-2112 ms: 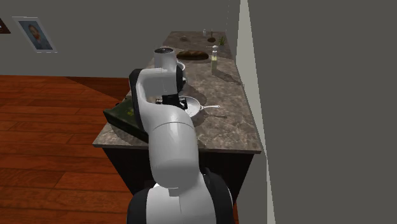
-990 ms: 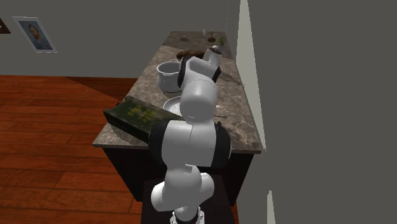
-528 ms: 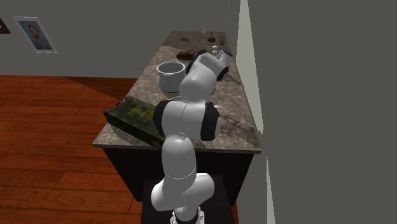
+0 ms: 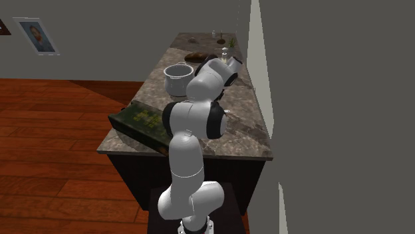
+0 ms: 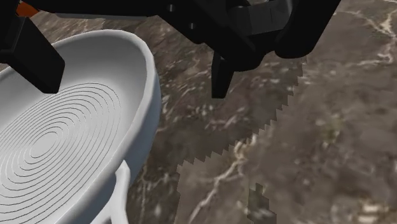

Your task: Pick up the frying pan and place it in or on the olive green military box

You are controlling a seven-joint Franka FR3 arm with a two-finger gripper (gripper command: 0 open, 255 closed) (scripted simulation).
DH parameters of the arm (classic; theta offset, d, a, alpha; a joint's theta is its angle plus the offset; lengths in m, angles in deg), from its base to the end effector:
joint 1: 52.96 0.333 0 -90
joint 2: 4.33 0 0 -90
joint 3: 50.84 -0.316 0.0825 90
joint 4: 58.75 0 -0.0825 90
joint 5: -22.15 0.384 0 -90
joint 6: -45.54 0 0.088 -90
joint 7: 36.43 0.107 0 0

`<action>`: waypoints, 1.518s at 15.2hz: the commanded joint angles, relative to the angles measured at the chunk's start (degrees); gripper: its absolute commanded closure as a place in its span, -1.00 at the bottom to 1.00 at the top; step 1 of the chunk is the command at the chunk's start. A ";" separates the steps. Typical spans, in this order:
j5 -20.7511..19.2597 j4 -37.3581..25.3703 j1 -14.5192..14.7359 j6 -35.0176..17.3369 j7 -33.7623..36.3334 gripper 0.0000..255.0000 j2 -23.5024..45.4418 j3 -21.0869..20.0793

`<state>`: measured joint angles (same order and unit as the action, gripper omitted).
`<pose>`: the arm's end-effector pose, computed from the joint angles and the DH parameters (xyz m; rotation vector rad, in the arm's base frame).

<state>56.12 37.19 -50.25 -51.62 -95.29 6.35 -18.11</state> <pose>0.5569 -0.2346 0.5043 -2.6379 -0.5196 -0.3378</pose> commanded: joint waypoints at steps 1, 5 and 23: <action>0.20 1.76 0.56 -1.88 -0.22 -1.00 -0.06 -0.33; 0.20 1.76 0.56 -1.88 -0.22 -1.00 -0.06 -0.33; -0.22 -0.80 0.38 0.61 1.13 1.00 -0.39 -0.20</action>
<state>55.95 37.25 -49.76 -51.77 -94.48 5.93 -18.36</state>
